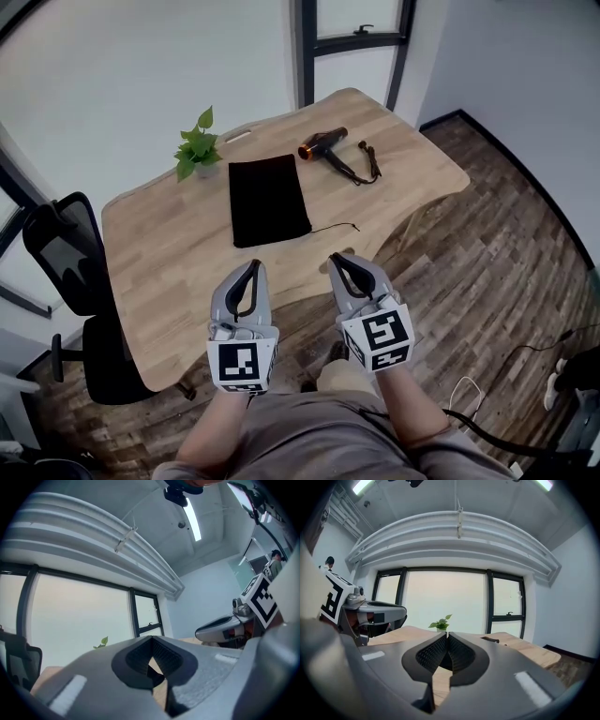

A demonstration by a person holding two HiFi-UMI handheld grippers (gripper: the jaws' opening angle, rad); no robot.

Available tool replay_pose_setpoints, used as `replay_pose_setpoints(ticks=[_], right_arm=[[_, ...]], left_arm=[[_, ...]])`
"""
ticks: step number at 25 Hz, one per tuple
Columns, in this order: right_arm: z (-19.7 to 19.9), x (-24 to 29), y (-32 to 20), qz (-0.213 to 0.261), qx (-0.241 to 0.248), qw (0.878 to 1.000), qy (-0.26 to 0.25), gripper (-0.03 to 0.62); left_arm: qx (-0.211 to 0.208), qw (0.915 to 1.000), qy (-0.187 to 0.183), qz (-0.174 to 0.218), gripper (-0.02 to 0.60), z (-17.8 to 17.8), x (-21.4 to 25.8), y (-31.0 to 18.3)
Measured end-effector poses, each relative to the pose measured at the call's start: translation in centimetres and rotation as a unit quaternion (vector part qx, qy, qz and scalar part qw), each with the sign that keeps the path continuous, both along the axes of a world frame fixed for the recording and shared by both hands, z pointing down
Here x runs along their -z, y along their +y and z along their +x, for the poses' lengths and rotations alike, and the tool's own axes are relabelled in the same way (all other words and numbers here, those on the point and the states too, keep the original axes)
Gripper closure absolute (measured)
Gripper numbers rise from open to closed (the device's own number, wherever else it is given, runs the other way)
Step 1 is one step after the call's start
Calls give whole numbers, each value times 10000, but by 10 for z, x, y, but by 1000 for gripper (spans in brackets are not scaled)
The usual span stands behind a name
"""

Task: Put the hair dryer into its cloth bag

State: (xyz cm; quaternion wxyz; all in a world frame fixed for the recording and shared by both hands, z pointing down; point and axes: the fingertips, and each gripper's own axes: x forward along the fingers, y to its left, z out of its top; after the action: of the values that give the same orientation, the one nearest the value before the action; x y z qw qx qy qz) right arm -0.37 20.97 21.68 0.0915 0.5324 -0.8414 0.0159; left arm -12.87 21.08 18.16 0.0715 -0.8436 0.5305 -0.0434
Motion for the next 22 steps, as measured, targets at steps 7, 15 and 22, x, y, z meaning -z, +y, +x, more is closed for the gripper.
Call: replay_pose_setpoints(ticks=[7, 15, 22], right_arm=[[9, -21, -56, -195, 169, 9996, -103, 559], [12, -31, -139, -361, 598, 9972, -259, 566], [13, -33, -186, -351, 929, 9945, -327, 568]], left_arm=[[32, 9996, -151, -215, 581, 15, -21, -52], [410, 9974, -392, -449, 581, 25, -29, -123], [692, 9960, -386, -424, 581, 29, -28, -165]])
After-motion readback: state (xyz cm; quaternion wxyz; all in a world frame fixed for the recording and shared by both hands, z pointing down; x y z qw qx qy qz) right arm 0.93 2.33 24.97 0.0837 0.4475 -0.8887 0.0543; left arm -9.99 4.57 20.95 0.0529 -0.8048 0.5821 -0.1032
